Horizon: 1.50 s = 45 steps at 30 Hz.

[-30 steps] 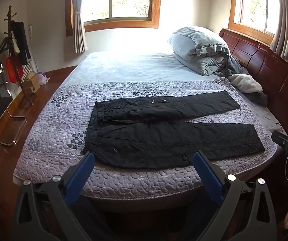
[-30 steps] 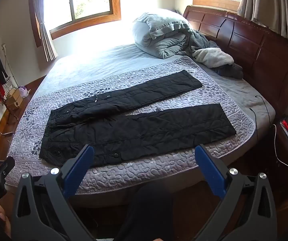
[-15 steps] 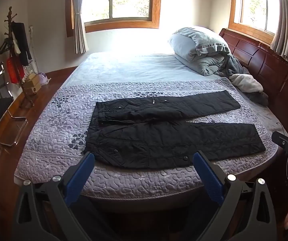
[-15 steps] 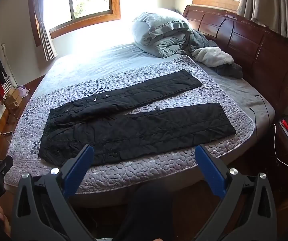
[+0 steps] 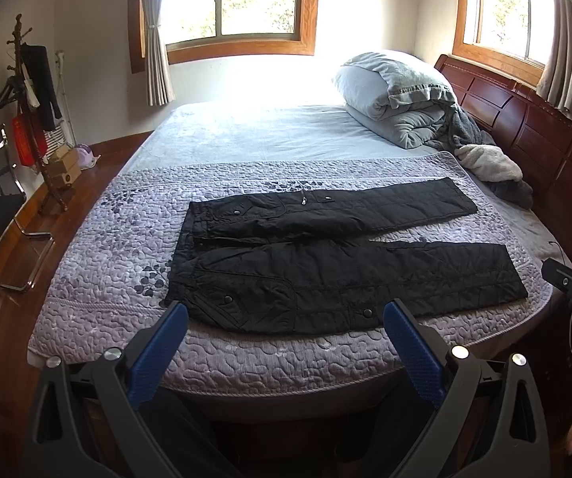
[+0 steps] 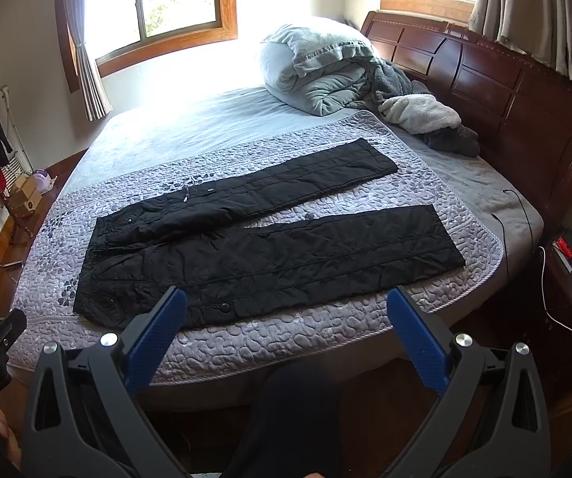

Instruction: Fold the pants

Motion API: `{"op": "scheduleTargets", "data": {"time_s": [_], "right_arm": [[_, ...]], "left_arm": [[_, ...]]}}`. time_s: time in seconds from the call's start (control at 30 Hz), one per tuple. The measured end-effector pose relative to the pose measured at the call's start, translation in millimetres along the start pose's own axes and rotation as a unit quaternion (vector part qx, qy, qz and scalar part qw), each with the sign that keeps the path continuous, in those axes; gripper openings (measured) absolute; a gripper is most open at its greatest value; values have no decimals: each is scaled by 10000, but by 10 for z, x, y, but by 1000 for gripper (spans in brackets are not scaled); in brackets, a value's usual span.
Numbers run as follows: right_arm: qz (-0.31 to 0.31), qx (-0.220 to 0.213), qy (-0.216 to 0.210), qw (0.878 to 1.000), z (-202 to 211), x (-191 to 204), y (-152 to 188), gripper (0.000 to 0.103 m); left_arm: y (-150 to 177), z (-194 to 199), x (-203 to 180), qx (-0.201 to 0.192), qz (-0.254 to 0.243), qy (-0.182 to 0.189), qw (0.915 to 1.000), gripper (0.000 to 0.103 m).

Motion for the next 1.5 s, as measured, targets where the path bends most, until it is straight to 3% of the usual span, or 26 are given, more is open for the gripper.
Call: {"op": "scheduleTargets", "data": {"time_s": [1.5], "right_arm": [[46, 32, 9, 10000, -24, 6, 18, 101]], "left_arm": [[21, -32, 39, 9, 40, -33, 10000, 99]]}}
Point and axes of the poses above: each gripper's, at about its wrist camera, not at the fingertips, and z roughly against the way its jaws point, x to its left, y to its underside, the point moved 3 cm from there along -z, roughly the way its jaws point, and after that the axes turned 1 degree about x, right-handed, at the moved point
